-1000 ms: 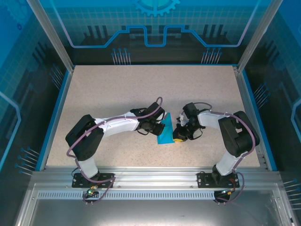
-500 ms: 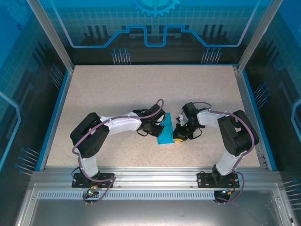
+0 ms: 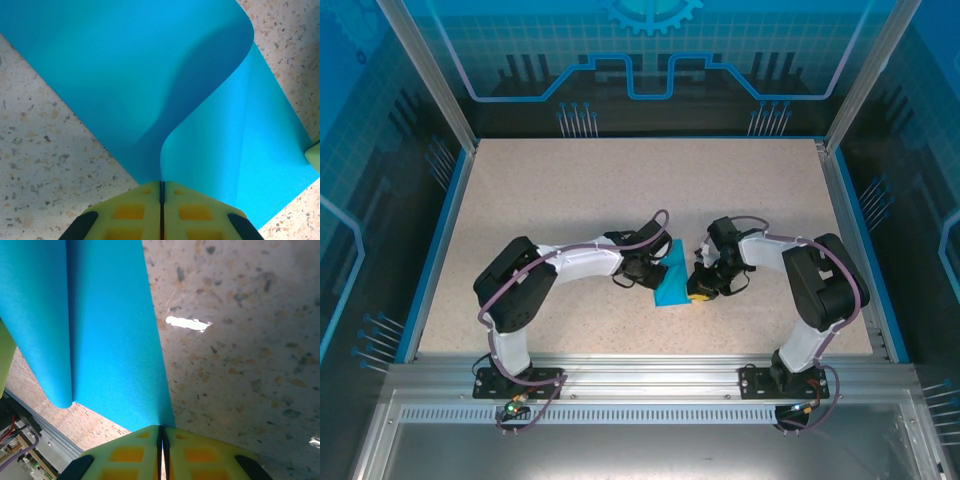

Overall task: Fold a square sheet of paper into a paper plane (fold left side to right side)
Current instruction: Fold the triangle a second time at the center of the table.

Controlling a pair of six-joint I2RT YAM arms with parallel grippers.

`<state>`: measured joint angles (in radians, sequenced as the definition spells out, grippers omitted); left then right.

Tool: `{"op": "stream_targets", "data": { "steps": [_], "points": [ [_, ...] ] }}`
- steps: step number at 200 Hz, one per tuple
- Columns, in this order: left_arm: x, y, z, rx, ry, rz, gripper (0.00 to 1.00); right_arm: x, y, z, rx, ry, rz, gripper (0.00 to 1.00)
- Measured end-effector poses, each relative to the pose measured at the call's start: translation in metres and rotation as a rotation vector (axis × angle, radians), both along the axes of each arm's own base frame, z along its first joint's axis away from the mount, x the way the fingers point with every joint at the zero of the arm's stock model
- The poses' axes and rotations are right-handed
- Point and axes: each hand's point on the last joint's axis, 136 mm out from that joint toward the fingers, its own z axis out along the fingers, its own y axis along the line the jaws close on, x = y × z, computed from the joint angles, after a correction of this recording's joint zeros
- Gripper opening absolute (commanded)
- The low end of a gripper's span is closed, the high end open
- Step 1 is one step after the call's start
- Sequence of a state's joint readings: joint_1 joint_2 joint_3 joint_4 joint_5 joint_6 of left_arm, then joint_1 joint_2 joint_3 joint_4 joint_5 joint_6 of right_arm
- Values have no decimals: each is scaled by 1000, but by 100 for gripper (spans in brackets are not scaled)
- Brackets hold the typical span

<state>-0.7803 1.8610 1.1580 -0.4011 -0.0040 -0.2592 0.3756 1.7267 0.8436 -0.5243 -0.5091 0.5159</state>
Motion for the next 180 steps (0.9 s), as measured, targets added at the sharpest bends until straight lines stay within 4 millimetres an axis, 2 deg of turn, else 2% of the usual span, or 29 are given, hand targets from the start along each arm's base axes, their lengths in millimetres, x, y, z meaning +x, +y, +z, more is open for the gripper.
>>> {"op": "stream_targets", "data": {
  "steps": [180],
  "points": [
    [2, 0, -9, 22, 8, 4, 9, 0, 0, 0, -5, 10, 3, 13]
  ]
}}
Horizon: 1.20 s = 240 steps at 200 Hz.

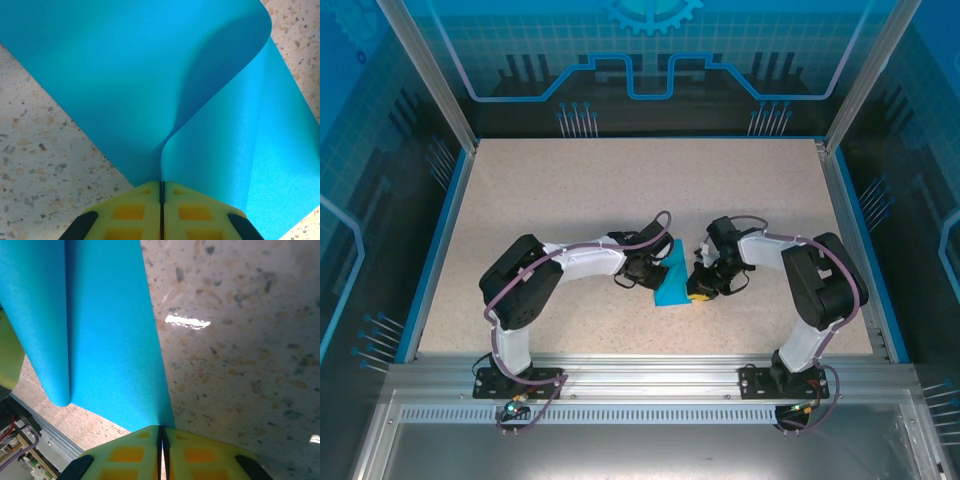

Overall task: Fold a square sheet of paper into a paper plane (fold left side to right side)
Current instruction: Fold the triangle a second time at the center of the table.

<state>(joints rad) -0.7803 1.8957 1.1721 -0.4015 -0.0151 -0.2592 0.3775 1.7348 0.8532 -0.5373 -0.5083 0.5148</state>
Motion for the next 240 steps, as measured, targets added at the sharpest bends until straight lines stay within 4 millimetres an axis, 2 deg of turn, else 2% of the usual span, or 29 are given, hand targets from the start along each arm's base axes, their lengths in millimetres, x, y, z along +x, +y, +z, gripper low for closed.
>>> {"op": "stream_targets", "data": {
  "steps": [240],
  "points": [
    [5, -1, -2, 8, -11, 6, 9, 0, 0, 1, -1, 2, 9, 14]
  ]
}}
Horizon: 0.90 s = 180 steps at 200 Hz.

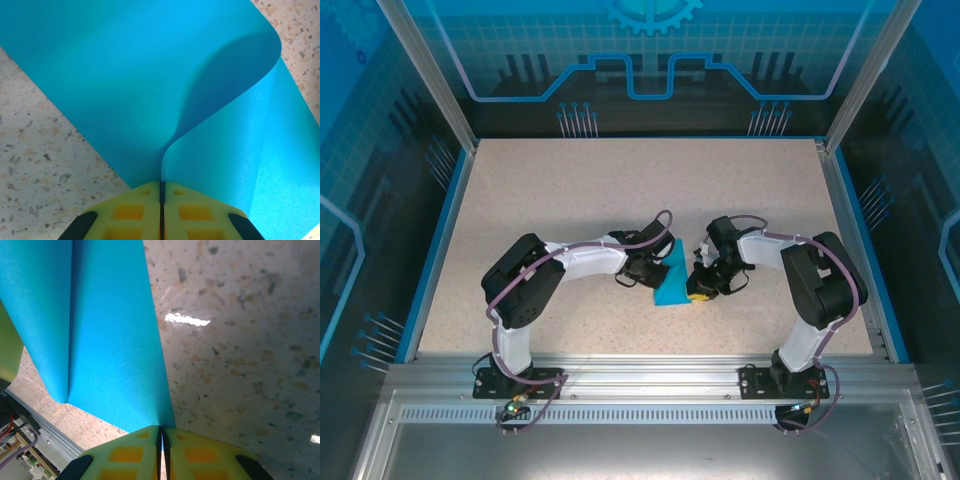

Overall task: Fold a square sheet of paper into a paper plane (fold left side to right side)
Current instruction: Fold the triangle a second time at the center of the table.

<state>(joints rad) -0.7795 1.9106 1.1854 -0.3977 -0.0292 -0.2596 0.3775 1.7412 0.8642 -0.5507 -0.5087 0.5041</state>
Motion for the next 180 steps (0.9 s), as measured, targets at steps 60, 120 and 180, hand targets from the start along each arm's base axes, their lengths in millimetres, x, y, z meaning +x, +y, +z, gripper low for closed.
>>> {"op": "stream_targets", "data": {
  "steps": [60, 120, 180],
  "points": [
    [0, 0, 0, 0, 0, 0, 9, 14, -2, 23, 52, -72, -35, 14],
    [0, 0, -1, -2, -1, 0, 10, 61, 23, 53, 161, -166, -100, 10],
    [0, 0, -1, -11, 6, 0, 10, 68, 45, 36, 161, -115, -113, 9]
  ]
}}
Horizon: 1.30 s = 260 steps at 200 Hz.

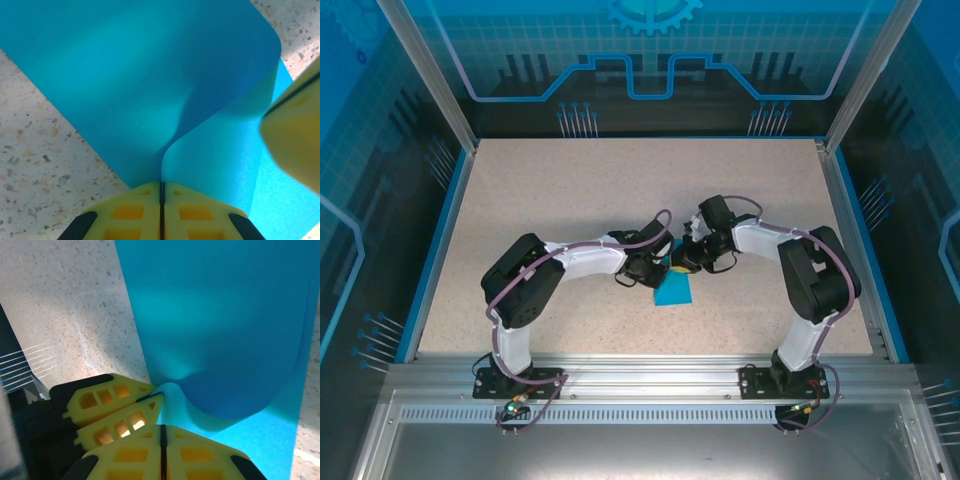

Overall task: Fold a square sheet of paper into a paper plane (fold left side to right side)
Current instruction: Fold the triangle a second time at the center of the table.

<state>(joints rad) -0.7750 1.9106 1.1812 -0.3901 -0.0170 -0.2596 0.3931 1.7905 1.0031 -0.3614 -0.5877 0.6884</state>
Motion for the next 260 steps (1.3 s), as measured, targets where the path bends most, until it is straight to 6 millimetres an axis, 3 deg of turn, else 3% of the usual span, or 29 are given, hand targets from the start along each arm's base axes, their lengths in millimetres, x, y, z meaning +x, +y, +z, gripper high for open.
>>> {"op": "stream_targets", "data": {
  "steps": [68, 151, 201, 233, 260],
  "points": [
    [-1, -1, 0, -4, 4, -2, 10, 2, 6, -13, -13, 32, 1, 9],
    [-1, -1, 0, -4, 4, -2, 10, -3, -4, -32, -98, 46, 17, 9],
    [-1, -1, 0, -4, 4, -2, 10, -4, -5, -34, -106, 36, 32, 9],
    [-1, -1, 0, -4, 4, -3, 17, -4, -6, -35, -104, 29, 38, 9],
    [-2, 0, 6, -5, 2, -5, 34, -5, -6, -36, -93, 22, 37, 9]
  ]
}}
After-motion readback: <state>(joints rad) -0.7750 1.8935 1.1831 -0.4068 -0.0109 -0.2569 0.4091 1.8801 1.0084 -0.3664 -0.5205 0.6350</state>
